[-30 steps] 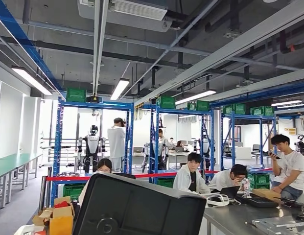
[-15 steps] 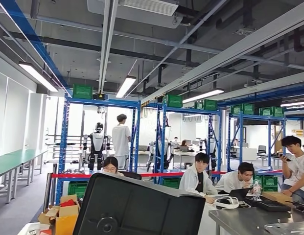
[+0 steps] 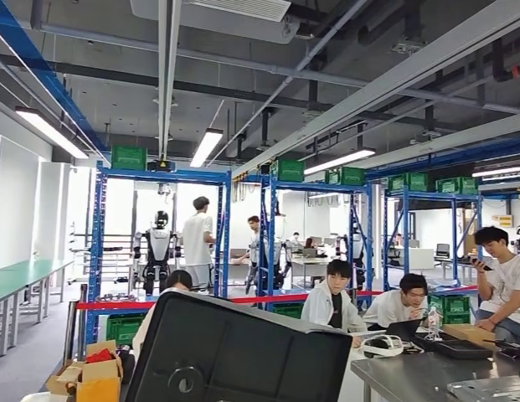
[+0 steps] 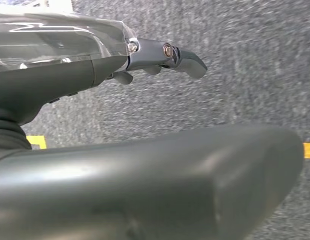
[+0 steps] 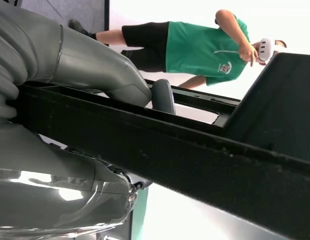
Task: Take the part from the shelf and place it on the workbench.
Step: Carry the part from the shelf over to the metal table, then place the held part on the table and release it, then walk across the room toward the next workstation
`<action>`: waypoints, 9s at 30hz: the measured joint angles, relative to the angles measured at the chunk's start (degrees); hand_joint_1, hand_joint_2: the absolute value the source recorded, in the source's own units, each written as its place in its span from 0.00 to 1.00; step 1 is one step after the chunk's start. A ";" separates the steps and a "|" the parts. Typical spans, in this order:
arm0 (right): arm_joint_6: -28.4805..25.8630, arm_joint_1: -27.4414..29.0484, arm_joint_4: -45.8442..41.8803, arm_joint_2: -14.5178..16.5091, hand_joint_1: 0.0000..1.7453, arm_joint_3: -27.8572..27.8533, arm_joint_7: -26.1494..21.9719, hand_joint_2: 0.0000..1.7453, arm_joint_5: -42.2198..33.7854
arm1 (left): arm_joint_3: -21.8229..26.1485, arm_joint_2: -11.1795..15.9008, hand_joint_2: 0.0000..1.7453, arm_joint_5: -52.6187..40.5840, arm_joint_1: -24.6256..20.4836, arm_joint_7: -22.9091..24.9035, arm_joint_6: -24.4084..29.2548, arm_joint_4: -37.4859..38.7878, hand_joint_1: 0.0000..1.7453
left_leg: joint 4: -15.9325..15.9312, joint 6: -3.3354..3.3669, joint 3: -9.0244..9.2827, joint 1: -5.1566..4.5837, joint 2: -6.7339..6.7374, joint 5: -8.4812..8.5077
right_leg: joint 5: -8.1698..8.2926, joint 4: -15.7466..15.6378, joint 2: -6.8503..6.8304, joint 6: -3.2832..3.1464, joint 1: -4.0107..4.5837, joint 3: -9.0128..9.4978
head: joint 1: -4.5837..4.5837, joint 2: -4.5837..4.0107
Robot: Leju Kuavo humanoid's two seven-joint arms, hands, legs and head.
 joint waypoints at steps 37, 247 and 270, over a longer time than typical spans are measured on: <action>-0.04 -1.05 1.17 0.06 1.00 0.96 0.88 1.00 0.14 | 0.00 -0.06 1.00 -0.85 -0.04 -0.15 -0.03 0.00 0.00 | -2.68 2.44 0.46 -0.44 -0.12 0.01 | -3.48 3.23 -0.02 2.09 -0.45 -0.89 | -0.15 0.02; -55.00 -11.41 48.28 -0.20 0.00 -14.18 16.90 0.00 100.28 | -7.21 -3.36 0.00 -10.03 -2.75 -4.75 1.11 0.06 0.00 | -2.90 0.96 1.79 -0.61 -0.10 -0.53 | 1.61 2.16 0.20 1.19 -0.34 -4.56 | -0.48 0.00; 4.31 10.28 -8.50 5.69 0.00 -41.56 -4.64 0.00 -7.47 | -7.51 -3.45 0.00 -7.05 -2.22 -5.44 0.14 0.06 0.00 | 8.99 0.66 -2.94 -0.67 -0.26 -7.99 | 2.04 0.77 -0.05 0.35 -0.74 -3.75 | -0.49 0.00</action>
